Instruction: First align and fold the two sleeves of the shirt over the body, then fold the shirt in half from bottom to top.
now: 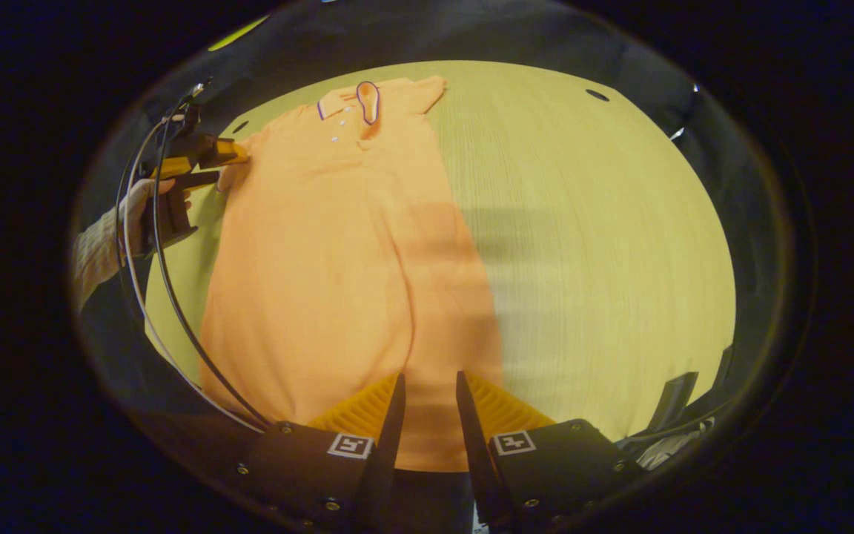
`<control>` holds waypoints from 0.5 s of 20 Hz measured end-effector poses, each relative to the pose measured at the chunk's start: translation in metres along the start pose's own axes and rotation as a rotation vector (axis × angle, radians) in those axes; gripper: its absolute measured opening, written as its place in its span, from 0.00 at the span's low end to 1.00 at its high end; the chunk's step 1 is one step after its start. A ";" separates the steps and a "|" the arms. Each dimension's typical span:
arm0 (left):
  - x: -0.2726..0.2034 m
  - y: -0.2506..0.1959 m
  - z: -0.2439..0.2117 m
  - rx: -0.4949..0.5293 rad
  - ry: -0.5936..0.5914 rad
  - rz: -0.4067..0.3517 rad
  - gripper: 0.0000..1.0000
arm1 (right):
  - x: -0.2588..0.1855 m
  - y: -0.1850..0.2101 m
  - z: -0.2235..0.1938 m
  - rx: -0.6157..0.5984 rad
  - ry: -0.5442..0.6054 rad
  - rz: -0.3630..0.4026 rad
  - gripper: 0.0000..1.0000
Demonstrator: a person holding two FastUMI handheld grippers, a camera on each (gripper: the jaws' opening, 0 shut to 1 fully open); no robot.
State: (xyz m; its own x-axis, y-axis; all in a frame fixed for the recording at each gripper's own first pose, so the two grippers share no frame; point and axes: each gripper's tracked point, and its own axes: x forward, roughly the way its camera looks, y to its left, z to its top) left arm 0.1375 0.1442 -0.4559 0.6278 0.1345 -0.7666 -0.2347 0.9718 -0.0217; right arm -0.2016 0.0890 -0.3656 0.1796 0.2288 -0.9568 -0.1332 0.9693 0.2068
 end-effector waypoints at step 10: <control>0.000 -0.022 0.002 0.125 0.057 -0.009 0.09 | 0.013 -0.002 -0.011 0.010 0.031 -0.006 0.45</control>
State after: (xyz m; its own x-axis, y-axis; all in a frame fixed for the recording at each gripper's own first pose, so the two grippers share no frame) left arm 0.1440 0.1233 -0.4544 0.5855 0.1178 -0.8021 -0.1324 0.9900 0.0487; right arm -0.2094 0.0892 -0.3808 0.1501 0.2199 -0.9639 -0.1223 0.9716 0.2026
